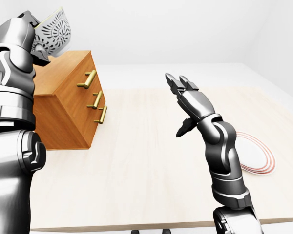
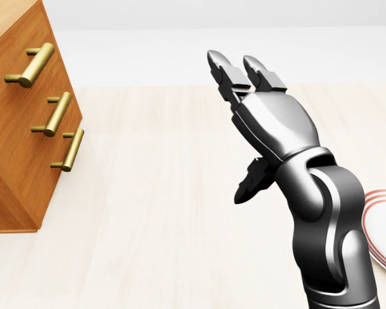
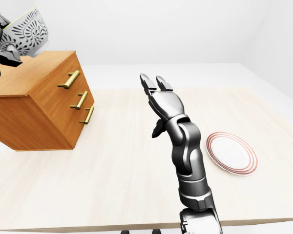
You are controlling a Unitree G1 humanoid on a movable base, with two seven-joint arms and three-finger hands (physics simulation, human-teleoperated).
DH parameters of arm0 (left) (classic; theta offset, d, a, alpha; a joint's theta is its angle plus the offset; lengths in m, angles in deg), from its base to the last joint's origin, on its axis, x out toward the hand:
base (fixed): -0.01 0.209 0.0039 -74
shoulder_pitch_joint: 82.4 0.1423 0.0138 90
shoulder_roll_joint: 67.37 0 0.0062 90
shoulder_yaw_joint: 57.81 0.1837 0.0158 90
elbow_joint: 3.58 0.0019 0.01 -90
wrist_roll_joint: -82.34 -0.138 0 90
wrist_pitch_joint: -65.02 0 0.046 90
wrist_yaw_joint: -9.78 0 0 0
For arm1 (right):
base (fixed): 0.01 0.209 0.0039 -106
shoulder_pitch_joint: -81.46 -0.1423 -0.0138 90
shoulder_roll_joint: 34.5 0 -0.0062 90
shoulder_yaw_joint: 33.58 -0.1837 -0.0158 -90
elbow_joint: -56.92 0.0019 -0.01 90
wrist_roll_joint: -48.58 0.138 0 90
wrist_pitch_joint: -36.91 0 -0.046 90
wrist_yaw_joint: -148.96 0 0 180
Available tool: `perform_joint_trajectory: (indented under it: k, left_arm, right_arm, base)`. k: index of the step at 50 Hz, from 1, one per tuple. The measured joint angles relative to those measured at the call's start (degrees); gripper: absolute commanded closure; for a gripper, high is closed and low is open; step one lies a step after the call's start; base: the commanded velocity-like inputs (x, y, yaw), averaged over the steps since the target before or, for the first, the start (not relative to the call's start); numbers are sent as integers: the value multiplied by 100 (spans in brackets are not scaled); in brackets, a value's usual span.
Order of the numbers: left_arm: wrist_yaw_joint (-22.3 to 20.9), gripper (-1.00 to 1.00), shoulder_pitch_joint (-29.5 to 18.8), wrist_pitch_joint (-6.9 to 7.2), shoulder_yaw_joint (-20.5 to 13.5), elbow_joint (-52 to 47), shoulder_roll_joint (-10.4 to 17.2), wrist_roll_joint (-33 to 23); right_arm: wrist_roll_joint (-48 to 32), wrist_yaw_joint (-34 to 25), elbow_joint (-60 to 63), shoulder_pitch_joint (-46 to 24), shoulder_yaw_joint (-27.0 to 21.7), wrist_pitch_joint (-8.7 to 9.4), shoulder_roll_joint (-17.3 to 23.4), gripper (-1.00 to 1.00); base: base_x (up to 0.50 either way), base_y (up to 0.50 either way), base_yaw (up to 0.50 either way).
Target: Put the bowl on top of the cabinet.
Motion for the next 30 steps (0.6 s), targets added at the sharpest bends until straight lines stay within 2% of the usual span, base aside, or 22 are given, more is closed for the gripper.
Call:
perform_joint_trajectory:
  k: [30]
  left_arm:
    - [-207, 100, -286, 327, 68, 439, 165, -1014]
  right_arm:
    - [33, 40, 11, 53, -19, 0, 12, -100]
  base:
    - [0, 0, 0]
